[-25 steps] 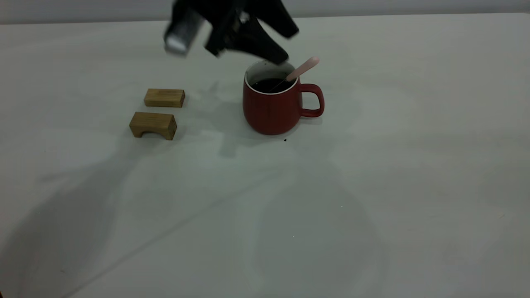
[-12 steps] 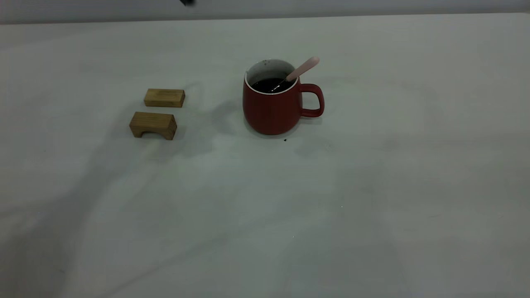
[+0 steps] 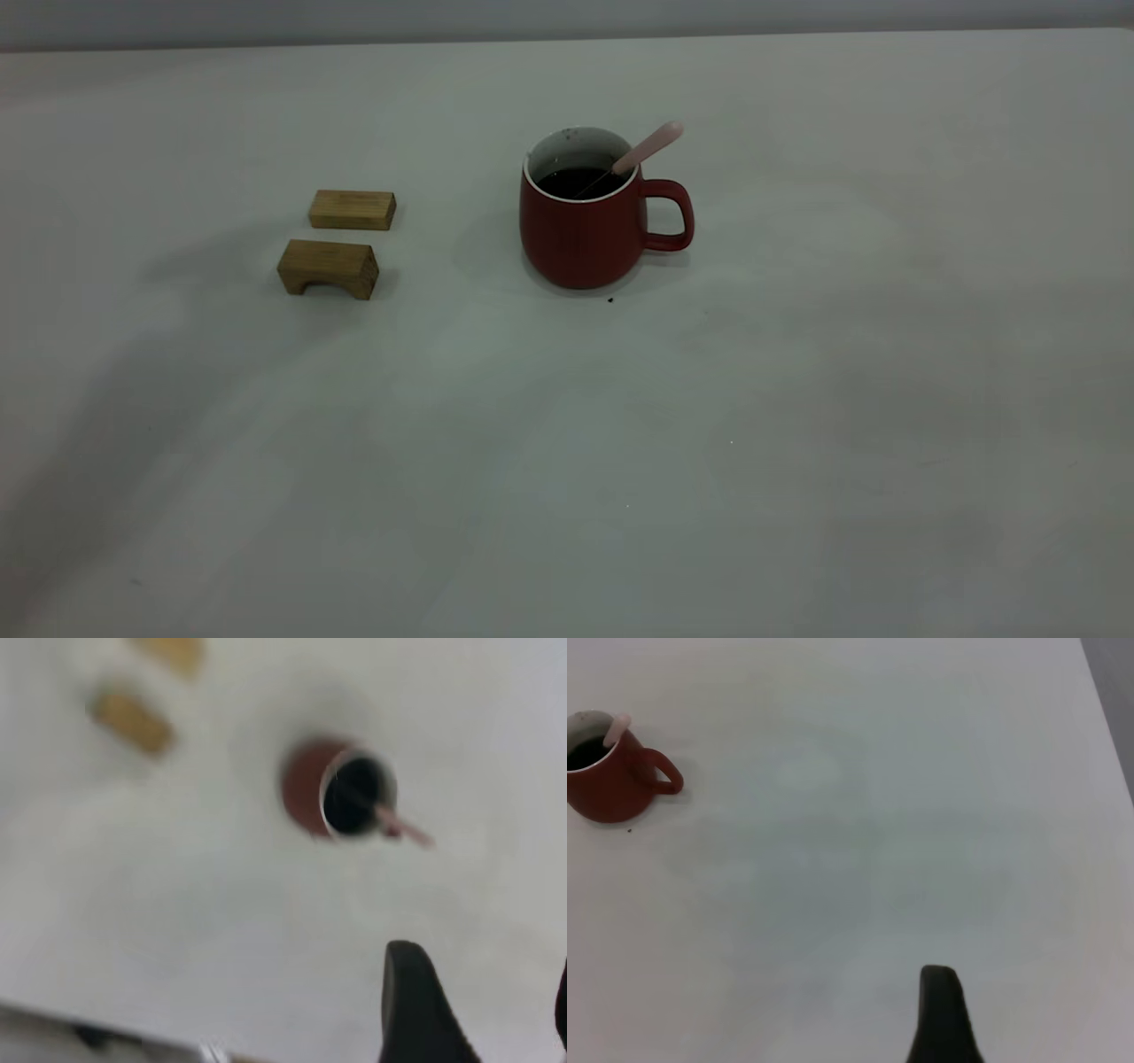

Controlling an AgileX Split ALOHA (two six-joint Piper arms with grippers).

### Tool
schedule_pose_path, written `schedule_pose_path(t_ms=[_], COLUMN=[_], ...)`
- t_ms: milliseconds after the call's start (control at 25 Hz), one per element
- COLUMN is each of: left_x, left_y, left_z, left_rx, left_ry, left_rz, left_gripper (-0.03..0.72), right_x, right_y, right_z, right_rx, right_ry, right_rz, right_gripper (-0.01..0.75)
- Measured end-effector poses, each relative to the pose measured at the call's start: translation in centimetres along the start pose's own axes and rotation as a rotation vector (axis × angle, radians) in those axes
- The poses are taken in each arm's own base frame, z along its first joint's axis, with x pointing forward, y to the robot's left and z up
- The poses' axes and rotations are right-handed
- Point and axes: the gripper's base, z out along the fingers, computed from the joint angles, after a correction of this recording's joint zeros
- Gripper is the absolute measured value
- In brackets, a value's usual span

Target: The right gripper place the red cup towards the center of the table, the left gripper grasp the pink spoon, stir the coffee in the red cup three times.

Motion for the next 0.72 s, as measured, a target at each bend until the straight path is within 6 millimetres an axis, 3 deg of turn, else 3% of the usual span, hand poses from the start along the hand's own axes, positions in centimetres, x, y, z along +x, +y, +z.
schedule_pose_path(t_ms=[240,440,720], left_x=[1.3,5.0,12.7], left_y=[1.9,5.1,13.2], left_z=[-6.9,-10.8,-10.9], left_rx=[0.029,0.042,0.02], left_ry=[-0.185,-0.244,-0.221], left_rz=[0.346,0.735,0.839], left_gripper=[0.449,0.449,0.449], right_x=[0.0,0.0,0.0], right_y=[0.0,0.0,0.0], right_z=[0.0,0.0,0.0], right_rx=[0.0,0.0,0.0], right_ry=[0.0,0.0,0.0], right_rz=[0.0,0.0,0.0], right_gripper=[0.584,0.584,0.584])
